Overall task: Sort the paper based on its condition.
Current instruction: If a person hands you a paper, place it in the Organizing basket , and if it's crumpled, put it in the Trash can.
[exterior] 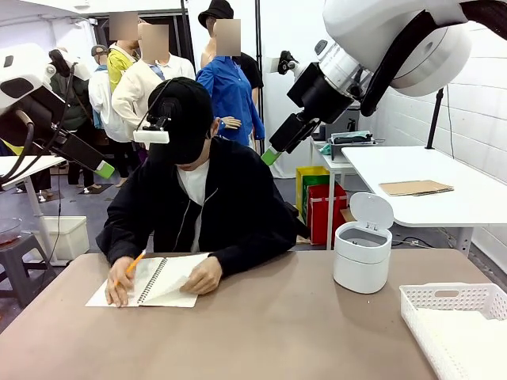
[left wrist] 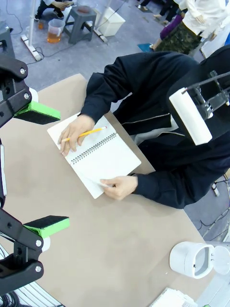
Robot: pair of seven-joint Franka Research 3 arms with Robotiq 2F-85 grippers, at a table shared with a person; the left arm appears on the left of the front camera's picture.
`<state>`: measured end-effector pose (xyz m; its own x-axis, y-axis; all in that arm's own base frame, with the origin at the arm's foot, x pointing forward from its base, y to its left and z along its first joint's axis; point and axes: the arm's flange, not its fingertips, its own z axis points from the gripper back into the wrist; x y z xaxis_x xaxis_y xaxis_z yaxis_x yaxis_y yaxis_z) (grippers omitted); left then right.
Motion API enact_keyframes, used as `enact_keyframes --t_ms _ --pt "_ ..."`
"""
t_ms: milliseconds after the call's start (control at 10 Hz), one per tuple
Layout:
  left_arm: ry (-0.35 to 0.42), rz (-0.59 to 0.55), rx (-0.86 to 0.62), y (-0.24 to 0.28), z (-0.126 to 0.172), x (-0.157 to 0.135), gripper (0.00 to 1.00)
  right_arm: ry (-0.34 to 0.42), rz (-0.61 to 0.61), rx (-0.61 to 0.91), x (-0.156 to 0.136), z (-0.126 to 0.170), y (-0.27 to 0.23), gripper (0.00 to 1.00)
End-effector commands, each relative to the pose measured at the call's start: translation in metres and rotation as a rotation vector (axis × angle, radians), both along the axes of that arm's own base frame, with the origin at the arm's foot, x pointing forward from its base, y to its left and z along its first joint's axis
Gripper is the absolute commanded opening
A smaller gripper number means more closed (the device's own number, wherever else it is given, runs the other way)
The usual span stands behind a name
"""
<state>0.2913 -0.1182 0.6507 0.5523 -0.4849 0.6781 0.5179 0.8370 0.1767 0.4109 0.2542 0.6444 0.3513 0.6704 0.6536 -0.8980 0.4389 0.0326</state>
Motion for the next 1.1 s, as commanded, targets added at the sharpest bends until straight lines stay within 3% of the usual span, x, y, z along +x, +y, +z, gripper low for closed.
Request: enact_keyframes --t_ms 0,1000 --pt "0.0 0.001 -0.003 0.0001 -0.0003 0.0003 1.0 0.012 -0.001 0.011 -0.0003 -0.0006 0.0004 1.0" --pt "0.0 0.001 -0.003 0.0001 -0.0003 0.0003 1.0 0.012 -0.001 0.011 -0.0003 -0.0006 0.0004 1.0"
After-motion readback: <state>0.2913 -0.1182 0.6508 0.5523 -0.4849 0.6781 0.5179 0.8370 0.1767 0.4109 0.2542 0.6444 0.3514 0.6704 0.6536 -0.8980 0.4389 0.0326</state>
